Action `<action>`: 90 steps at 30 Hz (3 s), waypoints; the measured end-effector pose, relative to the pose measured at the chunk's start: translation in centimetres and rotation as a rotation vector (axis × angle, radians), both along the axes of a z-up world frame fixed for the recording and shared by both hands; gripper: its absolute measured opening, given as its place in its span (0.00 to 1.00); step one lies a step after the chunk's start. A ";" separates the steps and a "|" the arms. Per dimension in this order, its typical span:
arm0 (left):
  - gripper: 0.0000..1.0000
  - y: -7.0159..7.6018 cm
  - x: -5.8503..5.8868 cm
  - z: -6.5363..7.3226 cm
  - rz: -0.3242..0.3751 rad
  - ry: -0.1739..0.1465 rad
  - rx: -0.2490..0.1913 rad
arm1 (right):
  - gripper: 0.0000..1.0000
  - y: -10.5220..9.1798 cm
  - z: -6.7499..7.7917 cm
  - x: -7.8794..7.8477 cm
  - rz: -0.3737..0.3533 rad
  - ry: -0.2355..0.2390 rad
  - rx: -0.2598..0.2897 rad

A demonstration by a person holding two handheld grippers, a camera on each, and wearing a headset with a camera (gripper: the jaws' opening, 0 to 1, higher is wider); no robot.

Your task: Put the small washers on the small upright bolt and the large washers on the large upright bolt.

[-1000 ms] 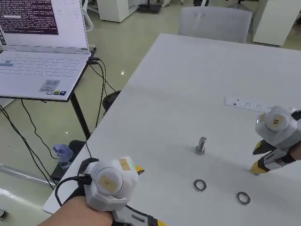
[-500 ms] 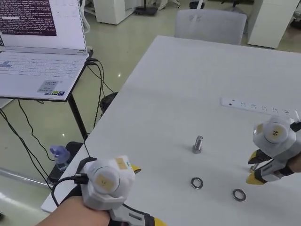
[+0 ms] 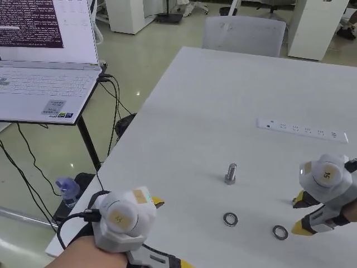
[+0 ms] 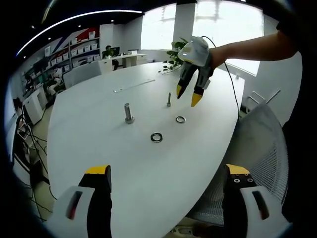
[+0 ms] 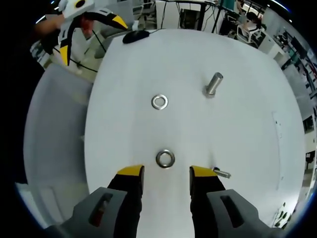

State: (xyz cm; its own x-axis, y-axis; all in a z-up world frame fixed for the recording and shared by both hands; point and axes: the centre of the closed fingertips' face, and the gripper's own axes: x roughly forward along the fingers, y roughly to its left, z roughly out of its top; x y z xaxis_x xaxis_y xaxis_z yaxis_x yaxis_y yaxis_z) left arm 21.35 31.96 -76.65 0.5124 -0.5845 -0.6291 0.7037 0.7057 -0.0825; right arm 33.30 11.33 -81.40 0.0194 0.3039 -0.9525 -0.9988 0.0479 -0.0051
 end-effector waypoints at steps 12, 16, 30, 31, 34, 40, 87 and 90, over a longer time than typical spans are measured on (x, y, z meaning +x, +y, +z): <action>0.93 -0.1 -0.2 -0.4 -0.021 -0.013 0.021 | 0.38 0.1 -1.7 -0.3 -0.005 -0.001 0.019; 0.93 -0.3 -0.2 -0.7 -0.024 -0.005 0.028 | 0.38 0.3 -2.2 -0.6 -0.005 0.008 0.021; 0.93 -0.5 0.5 -0.9 -0.048 -0.008 0.042 | 0.37 0.7 -4.9 -0.5 0.041 0.009 0.009; 0.93 -0.5 0.6 -1.0 -0.048 -0.008 0.043 | 0.37 0.6 -5.1 -0.5 0.044 0.010 0.005; 0.93 -0.5 0.7 -1.0 -0.046 -0.007 0.042 | 0.37 0.4 -5.7 -0.4 0.041 0.015 -0.004; 0.91 -0.8 0.6 -1.3 -0.048 0.002 0.043 | 0.36 0.4 -6.1 -0.2 0.043 0.010 -0.004; 0.86 -0.8 0.0 -1.0 -0.032 0.001 0.019 | 0.21 0.8 -6.3 -0.1 -0.027 0.000 -0.061; 0.86 -0.7 0.0 -1.1 -0.034 0.002 0.029 | 0.21 0.9 -5.9 -0.2 -0.040 0.003 -0.056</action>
State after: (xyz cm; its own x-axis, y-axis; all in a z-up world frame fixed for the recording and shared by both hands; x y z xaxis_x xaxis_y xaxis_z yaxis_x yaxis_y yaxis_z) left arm 21.32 31.30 -77.76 0.4917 -0.5829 -0.6469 0.7269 0.6838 -0.0635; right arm 33.15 12.27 -87.32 0.0272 0.2488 -0.9682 -0.9961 0.0877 -0.0055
